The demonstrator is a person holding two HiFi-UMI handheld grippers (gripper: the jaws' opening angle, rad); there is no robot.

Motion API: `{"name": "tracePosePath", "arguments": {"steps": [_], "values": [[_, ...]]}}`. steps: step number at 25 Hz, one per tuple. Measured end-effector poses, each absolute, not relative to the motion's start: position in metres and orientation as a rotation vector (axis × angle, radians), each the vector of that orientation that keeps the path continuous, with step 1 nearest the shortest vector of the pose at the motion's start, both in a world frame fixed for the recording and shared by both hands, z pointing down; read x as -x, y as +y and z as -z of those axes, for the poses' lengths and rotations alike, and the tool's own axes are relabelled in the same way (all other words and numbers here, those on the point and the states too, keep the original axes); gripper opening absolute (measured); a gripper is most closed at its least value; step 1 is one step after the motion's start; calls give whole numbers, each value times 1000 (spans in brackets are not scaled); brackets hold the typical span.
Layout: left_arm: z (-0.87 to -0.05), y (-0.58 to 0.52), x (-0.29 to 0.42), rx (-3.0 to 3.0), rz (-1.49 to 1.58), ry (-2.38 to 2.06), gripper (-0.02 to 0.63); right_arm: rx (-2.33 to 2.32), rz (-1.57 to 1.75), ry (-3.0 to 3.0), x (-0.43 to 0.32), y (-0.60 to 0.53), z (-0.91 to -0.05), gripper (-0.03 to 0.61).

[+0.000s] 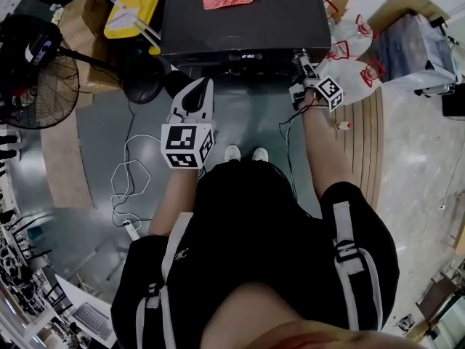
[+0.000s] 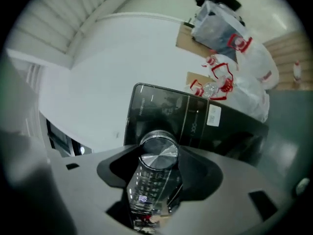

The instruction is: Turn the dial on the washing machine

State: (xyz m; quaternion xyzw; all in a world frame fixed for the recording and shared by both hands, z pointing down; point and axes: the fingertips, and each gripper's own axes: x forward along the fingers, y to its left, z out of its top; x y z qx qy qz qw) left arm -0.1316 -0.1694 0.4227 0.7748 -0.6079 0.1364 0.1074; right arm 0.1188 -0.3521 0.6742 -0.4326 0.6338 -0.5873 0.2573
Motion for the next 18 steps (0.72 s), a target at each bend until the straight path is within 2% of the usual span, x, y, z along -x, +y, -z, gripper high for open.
{"name": "tracePosePath", "arguments": {"steps": [4, 8, 14, 18], "values": [[-421, -162, 136, -2278, -409, -1804, -6, 1194, 1571, 1683, -120, -352, -675, 239], [-422, -155, 139, -2278, -396, -1811, -6, 1419, 1404, 1962, -116, -345, -666, 239], [-423, -152, 135, -2288, -353, -1797, -6, 1889, 689, 2715, -106, -329, -644, 241], [-423, -152, 131, -2293, -351, -1789, -6, 2031, 225, 2965, -96, -331, -633, 241]]}}
